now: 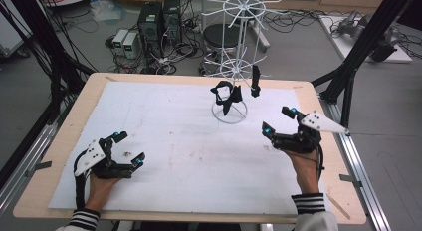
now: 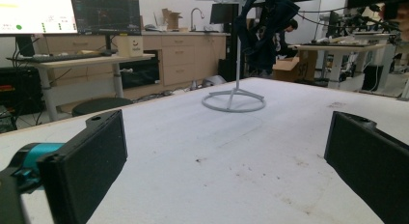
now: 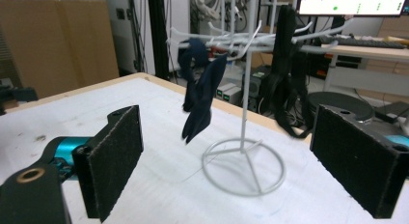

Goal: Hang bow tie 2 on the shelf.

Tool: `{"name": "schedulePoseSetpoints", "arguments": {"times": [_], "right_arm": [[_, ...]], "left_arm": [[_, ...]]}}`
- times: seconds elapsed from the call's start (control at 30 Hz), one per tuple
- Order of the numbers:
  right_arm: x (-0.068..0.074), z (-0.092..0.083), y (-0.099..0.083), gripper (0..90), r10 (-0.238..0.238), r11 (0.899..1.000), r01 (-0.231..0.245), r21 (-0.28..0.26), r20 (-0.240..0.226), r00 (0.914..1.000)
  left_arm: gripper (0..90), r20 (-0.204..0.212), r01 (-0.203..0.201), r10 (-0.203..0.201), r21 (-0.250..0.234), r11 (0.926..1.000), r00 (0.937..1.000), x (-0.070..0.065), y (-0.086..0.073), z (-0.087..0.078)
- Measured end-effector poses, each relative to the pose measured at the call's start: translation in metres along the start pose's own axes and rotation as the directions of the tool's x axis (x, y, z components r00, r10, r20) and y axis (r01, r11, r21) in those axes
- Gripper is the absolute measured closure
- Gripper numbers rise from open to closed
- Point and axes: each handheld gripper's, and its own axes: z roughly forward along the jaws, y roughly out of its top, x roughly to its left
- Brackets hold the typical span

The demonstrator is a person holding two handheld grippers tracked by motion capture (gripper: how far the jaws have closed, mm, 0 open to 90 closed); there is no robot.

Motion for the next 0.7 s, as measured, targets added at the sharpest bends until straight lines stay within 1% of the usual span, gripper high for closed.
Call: {"name": "schedulePoseSetpoints", "arguments": {"times": [0.07,0.1,0.13,0.23,0.27,0.37,0.53,0.57,0.6,0.63,0.67,0.7], "right_arm": [[0.005,-0.005,-0.012,10.8,-0.004,1.0,0.004,-0.016,0.009,1.0],[0.007,-0.008,-0.018,10.9,-0.013,1.0,0.014,-0.024,0.02,0.9997],[0.01,-0.01,-0.024,10.9,-0.011,0.999,0.012,-0.036,0.032,0.9994],[0.015,-0.015,-0.038,10.9,0.012,0.998,-0.01,-0.066,0.038,0.9992],[0.016,-0.016,-0.042,10.9,0.012,0.998,-0.009,-0.069,0.038,0.9992],[0.02,-0.021,-0.052,10.9,-0.004,0.997,0.008,-0.081,0.059,0.9982],[0.021,-0.024,-0.068,10.9,0.0,0.997,0.006,-0.08,0.074,0.9973],[0.02,-0.025,-0.071,10.9,0.007,0.998,-0.001,-0.063,0.082,0.9966],[0.02,-0.024,-0.074,10.9,0.003,0.998,0.003,-0.067,0.087,0.9962],[0.021,-0.025,-0.078,10.9,0.004,0.995,0.005,-0.098,0.094,0.9956],[0.021,-0.025,-0.081,10.9,0.007,0.995,0.004,-0.103,0.104,0.9946],[0.021,-0.025,-0.084,10.9,0.008,0.995,0.002,-0.095,0.111,0.9938]], "left_arm": [[1.7,0.001,0.002,-0.002,-0.003,1.0,1.0,0.0,0.0,0.0],[1.8,0.001,0.001,-0.001,-0.003,1.0,1.0,0.0,0.0,0.0],[1.8,0.002,0.001,-0.001,-0.003,1.0,1.0,0.0,0.0,0.0],[1.7,0.0,0.002,-0.002,-0.001,1.0,1.0,0.0,0.0,0.0],[1.8,-0.001,0.003,-0.003,-0.002,1.0,1.0,0.0,0.0,0.0],[1.8,-0.001,0.004,-0.004,0.001,1.0,1.0,0.0,0.0,0.0],[1.7,-0.005,0.007,-0.007,-0.002,1.0,1.0,0.0,0.0,0.0],[1.8,-0.006,0.007,-0.007,-0.006,1.0,1.0,0.0,0.0,0.0],[1.7,-0.008,0.005,-0.005,-0.007,1.0,1.0,0.0,0.0,0.0],[1.7,-0.009,0.005,-0.005,-0.008,1.0,1.0,0.0,0.0,0.0],[1.7,-0.01,0.006,-0.006,-0.009,0.9999,0.9999,0.0,0.0,-0.001],[1.8,-0.009,0.005,-0.005,-0.008,1.0,0.9999,0.0,0.0,-0.001]]}}
